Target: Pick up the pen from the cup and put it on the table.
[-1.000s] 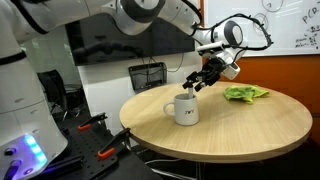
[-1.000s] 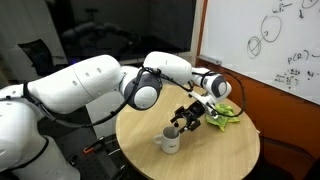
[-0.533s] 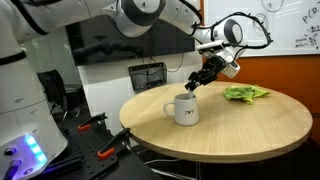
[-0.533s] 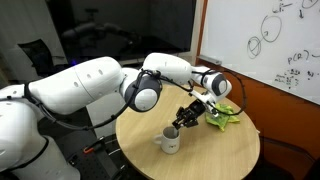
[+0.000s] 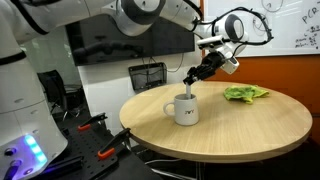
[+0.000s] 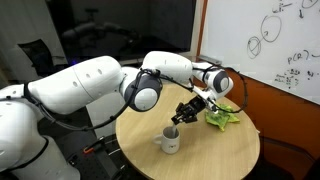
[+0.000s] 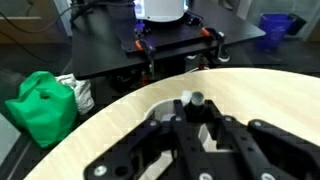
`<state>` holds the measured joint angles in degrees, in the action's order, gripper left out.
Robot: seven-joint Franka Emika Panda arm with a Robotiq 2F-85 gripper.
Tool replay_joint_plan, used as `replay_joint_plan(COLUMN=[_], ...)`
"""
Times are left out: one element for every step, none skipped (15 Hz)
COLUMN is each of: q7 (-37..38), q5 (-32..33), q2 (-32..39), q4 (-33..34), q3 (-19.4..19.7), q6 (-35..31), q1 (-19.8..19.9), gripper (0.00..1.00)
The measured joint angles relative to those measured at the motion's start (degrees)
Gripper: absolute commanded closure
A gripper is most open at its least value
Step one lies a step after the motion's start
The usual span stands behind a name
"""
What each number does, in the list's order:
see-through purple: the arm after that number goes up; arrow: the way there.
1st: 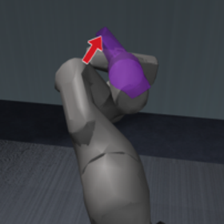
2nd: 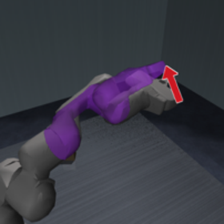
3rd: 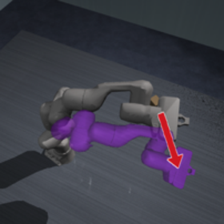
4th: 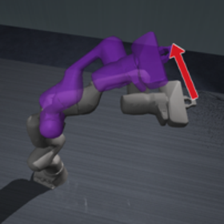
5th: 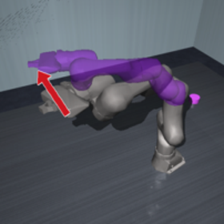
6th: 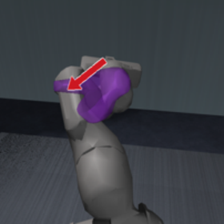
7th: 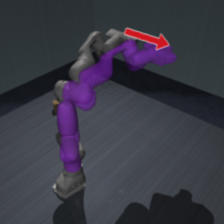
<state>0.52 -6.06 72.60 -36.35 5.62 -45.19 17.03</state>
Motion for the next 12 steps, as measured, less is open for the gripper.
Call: replay_joint_plan(q7=[0.6,1.4,2.5,3.7,4.9,5.9,6.8,7.5,8.1,8.7,9.1,9.7], q5=[0.0,0.0,0.1,0.3,0.5,0.6,0.6,0.1,-1.3,-3.4,-5.9,-8.7], q2=[-0.9,-2.1,-3.5,-5.1,-6.6,-8.1,-9.4,-10.6,-11.8,-12.8,-13.5,-13.9], q4=[0.4,0.7,1.0,1.2,1.3,1.4,1.4,1.4,1.5,1.5,1.5,1.4], q3=[0.0,0.0,0.2,0.3,0.4,0.4,0.4,0.3,0.0,-0.6,-1.4,-2.3], q6=[1.1,2.2,3.6,5.5,7.4,9.2,10.3,10.4,9.6,7.5,5.0,2.5], q1=[-0.1,-0.3,-0.6,-0.9,-1.3,-1.8,-2.3,-2.8,-3.1,-3.4,-3.5,-3.5], gripper=[0.93,0.93,0.93,0.93,0.93,0.93,0.93,0.93,0.93,0.93,0.93,0.93])
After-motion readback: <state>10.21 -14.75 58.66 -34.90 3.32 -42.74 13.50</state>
